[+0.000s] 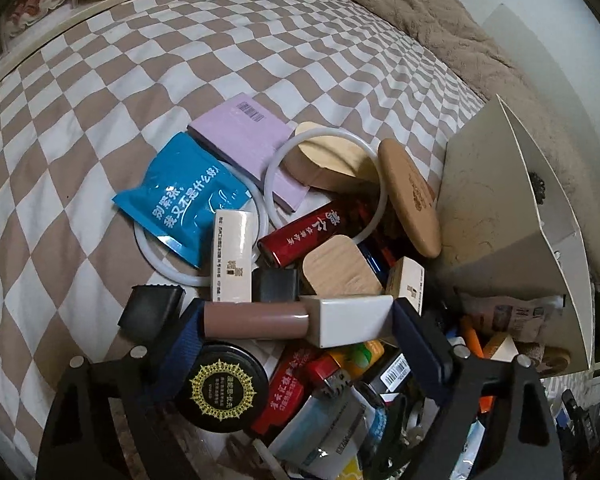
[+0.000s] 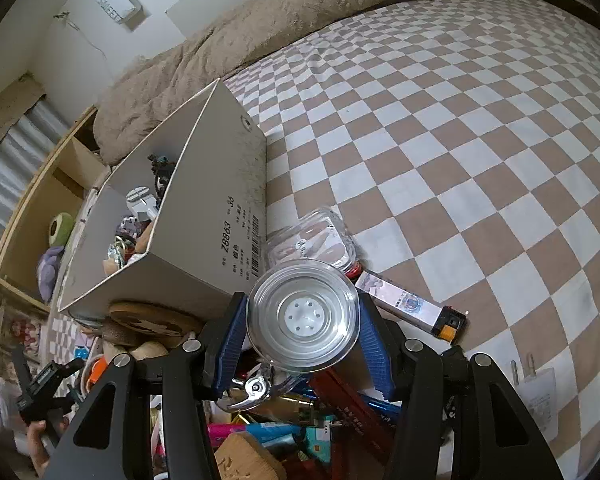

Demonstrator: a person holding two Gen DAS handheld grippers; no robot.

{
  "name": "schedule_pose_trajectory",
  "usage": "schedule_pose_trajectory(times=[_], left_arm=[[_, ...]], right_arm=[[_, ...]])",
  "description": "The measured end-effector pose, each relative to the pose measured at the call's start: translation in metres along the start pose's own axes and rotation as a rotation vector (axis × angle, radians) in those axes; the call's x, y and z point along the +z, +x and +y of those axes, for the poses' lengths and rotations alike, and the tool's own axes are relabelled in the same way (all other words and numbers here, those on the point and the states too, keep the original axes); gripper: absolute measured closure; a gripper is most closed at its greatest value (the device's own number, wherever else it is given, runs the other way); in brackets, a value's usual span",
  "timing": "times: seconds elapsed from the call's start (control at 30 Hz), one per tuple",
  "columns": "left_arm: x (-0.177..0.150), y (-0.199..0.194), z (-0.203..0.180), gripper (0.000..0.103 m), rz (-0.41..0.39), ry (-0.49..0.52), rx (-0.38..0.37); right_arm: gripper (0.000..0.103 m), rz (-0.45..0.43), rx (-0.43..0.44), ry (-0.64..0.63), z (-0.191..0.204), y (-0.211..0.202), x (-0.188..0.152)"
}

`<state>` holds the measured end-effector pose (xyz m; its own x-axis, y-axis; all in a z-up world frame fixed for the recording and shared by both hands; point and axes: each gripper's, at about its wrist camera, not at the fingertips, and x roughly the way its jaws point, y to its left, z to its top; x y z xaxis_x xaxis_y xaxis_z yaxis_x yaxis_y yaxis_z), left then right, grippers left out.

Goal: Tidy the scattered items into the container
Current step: 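Close the right gripper on the clear round tape roll, then carry the tape roll with the right gripper over the white box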

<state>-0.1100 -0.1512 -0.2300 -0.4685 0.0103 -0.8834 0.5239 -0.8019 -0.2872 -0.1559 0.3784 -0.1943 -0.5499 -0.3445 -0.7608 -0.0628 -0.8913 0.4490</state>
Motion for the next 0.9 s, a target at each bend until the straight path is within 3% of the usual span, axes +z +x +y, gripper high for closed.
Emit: schedule_pose_trajectory(times=[0.9], left_arm=[[0.01, -0.036, -0.003, 0.014, -0.117, 0.03, -0.106]], right_arm=[[0.048, -0.058, 0.055, 0.011, 0.006, -0.017, -0.002]])
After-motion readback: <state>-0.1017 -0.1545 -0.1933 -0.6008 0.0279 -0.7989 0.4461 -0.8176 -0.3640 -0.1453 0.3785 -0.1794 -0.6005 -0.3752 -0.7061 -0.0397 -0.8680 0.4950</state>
